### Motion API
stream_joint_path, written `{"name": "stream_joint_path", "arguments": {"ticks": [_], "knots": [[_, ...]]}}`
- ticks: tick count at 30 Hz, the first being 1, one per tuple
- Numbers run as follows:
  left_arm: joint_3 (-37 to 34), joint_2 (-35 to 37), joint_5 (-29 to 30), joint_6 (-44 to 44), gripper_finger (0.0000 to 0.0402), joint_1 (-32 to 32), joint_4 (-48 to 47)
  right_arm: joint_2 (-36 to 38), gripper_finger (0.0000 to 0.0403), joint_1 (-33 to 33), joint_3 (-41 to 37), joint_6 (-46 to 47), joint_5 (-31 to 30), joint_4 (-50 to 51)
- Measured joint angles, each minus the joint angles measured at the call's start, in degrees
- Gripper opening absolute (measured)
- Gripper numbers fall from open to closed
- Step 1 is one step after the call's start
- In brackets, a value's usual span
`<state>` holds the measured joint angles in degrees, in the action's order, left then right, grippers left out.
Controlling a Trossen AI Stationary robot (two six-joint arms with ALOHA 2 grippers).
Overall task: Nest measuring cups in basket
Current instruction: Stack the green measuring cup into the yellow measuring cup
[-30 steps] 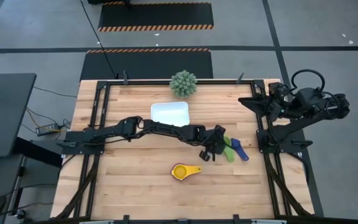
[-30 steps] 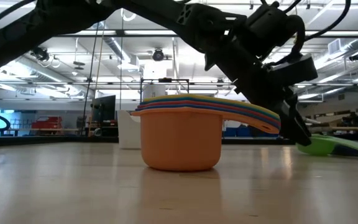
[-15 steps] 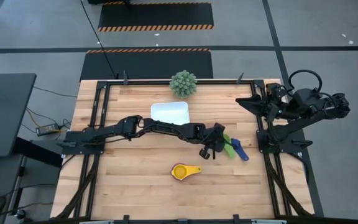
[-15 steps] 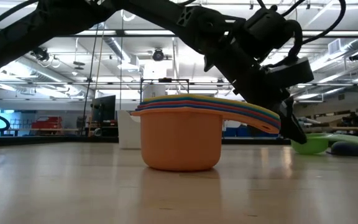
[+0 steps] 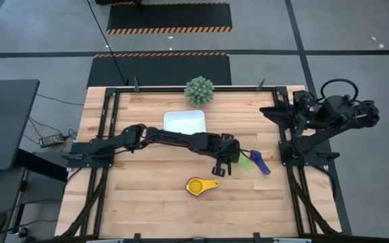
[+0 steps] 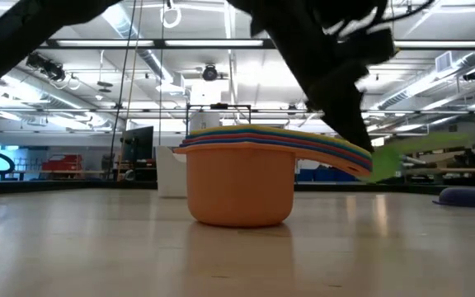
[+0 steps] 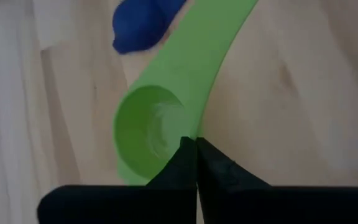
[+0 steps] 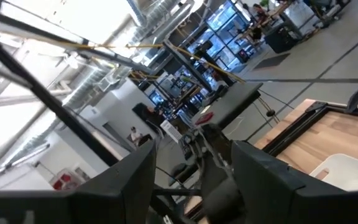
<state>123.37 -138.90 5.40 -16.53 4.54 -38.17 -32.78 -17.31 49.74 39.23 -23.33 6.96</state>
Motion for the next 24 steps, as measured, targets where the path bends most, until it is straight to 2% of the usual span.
{"name": "stream_joint_path", "arguments": {"ticks": [11,18,24], "knots": [[0.0,8.4,6.2,19.5,0.0,5.1,-16.5,1.9,0.0217,-1.1,0.0,-5.8,1.2,0.6],[0.0,11.8,4.1,43.3,0.0,10.2,-27.5,1.8,0.0217,-1.1,0.0,-6.5,2.8,1.0],[0.1,12.4,2.8,61.4,0.0,17.1,-29.5,1.7,0.0217,-1.1,0.0,-7.9,4.3,1.5]]}}
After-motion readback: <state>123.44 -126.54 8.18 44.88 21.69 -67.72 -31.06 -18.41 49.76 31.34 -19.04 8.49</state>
